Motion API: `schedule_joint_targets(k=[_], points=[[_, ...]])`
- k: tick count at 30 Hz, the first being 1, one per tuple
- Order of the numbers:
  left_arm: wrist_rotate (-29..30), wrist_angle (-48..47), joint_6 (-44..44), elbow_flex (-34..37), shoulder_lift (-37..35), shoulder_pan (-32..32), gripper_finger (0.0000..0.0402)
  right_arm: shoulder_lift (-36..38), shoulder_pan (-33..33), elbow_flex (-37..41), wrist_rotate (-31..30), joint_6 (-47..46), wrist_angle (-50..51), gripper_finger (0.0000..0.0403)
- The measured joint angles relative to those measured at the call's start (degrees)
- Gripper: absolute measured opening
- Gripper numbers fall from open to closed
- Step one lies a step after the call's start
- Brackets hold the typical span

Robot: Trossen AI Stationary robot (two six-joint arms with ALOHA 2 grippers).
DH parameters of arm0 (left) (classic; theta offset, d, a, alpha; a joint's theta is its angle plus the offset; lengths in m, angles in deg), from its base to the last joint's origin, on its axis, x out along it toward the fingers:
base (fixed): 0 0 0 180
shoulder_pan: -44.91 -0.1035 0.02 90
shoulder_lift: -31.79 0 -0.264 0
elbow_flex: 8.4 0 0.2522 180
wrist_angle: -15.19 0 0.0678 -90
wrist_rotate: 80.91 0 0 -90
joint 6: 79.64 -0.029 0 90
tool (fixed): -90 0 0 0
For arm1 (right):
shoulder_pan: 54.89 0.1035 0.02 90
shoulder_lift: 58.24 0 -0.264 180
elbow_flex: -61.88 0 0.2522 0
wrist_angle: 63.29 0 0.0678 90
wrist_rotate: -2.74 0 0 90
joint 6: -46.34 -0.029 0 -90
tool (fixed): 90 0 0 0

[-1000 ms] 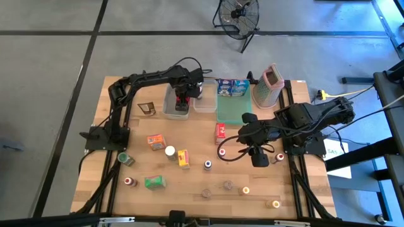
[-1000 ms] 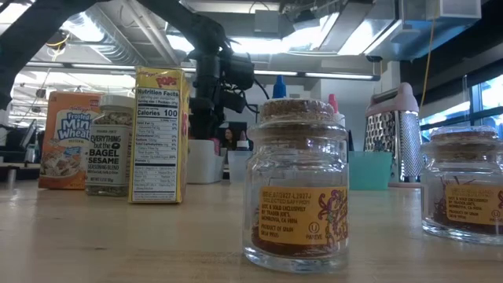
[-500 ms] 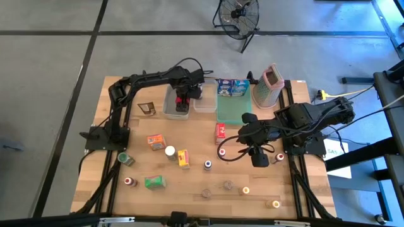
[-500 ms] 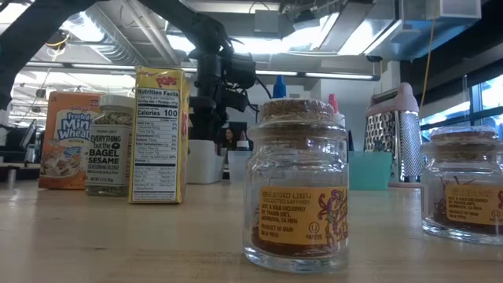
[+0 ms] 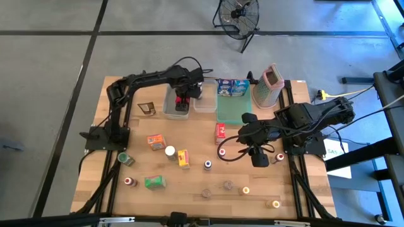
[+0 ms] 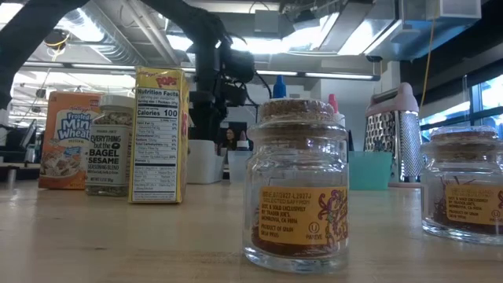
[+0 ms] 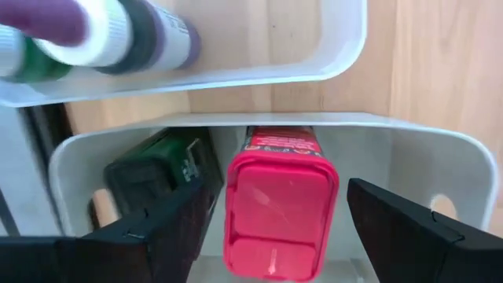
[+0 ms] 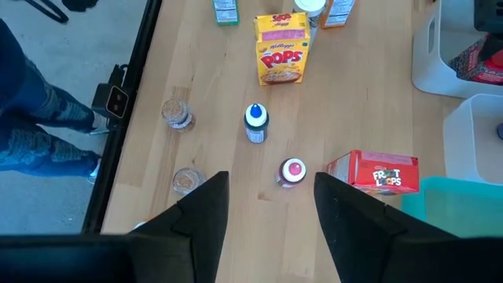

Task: Pick & Place Kitchen Items
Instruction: Put the pink food coloring bottle into the transparent bin

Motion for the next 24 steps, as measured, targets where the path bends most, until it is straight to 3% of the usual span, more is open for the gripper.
schedule_joint_targets(k=[10,24], points=[[0.00,-0.18,2.27,0.00,-7.57,0.10,0.0299,0.00,-0.48,0.00,-0.02,0.88,-0.91,0.0191],[-0.96,-11.32,8.22,0.00,-23.20,2.67,0.0297,0.02,-1.09,0.00,-0.13,3.72,-3.97,0.0191]])
